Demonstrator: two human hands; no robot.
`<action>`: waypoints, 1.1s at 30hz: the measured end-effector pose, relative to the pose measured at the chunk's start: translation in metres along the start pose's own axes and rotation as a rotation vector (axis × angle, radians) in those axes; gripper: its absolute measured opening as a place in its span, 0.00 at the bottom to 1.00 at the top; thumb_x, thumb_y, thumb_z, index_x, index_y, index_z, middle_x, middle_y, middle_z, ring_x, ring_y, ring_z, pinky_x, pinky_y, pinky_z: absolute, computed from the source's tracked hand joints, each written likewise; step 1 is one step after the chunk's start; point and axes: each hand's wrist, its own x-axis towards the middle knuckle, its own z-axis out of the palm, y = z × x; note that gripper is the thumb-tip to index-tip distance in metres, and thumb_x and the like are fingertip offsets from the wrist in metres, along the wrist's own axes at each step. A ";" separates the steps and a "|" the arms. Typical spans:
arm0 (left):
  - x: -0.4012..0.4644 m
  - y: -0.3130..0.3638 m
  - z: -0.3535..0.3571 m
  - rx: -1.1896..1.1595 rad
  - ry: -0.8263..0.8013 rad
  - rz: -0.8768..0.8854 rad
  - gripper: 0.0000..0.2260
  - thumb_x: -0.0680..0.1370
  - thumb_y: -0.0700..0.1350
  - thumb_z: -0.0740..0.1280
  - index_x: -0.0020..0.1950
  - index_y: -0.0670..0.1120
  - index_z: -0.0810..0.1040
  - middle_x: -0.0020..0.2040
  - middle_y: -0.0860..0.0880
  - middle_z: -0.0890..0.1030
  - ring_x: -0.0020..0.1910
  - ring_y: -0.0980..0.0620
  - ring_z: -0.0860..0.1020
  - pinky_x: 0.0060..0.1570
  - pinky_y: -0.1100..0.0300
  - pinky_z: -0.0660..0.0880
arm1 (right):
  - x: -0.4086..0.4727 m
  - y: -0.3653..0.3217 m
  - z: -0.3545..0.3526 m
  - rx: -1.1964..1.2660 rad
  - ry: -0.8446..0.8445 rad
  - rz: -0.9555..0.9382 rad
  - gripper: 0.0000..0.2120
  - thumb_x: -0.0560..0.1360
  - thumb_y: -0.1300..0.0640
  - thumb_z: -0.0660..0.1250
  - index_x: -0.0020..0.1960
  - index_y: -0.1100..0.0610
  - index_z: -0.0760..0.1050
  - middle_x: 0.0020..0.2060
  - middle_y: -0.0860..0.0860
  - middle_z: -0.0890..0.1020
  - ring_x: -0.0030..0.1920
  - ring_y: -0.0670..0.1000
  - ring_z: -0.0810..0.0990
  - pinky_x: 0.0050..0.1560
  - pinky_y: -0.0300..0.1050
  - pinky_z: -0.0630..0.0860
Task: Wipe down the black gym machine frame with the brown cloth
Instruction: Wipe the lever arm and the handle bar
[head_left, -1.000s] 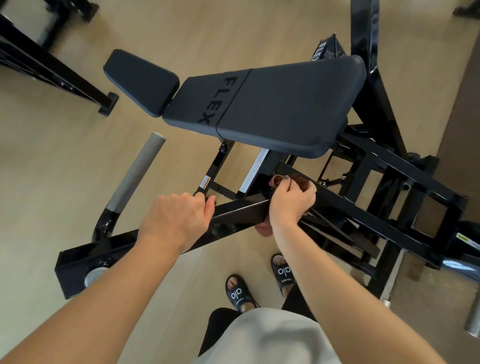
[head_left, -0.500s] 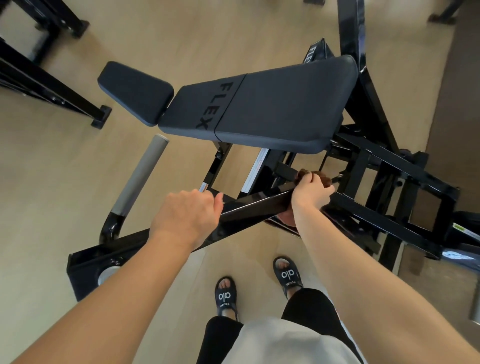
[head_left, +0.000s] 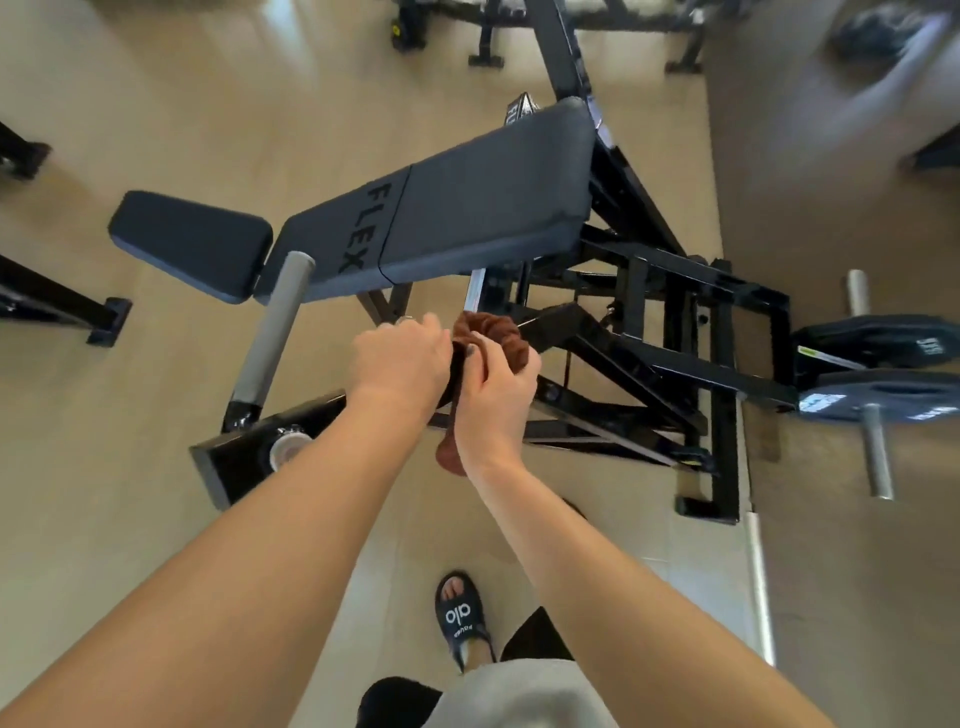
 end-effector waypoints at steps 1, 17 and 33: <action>-0.007 0.007 0.000 0.005 0.039 0.015 0.12 0.85 0.51 0.58 0.64 0.46 0.71 0.59 0.43 0.79 0.53 0.43 0.78 0.55 0.51 0.77 | -0.007 0.004 -0.003 -0.020 -0.018 -0.019 0.16 0.85 0.48 0.60 0.69 0.51 0.76 0.68 0.45 0.67 0.64 0.45 0.73 0.61 0.29 0.71; -0.087 0.032 0.122 -0.262 -0.168 0.229 0.15 0.84 0.45 0.61 0.71 0.48 0.71 0.63 0.48 0.79 0.58 0.48 0.78 0.56 0.55 0.77 | -0.031 0.140 -0.086 0.164 0.091 0.500 0.14 0.69 0.26 0.57 0.50 0.25 0.74 0.58 0.52 0.81 0.58 0.61 0.83 0.58 0.65 0.81; -0.005 0.134 0.297 -1.328 -0.663 -0.072 0.16 0.83 0.59 0.63 0.69 0.64 0.65 0.61 0.54 0.78 0.50 0.64 0.80 0.55 0.60 0.76 | 0.061 0.292 -0.064 0.259 0.008 0.410 0.31 0.85 0.45 0.58 0.83 0.42 0.46 0.74 0.45 0.68 0.70 0.52 0.73 0.65 0.49 0.77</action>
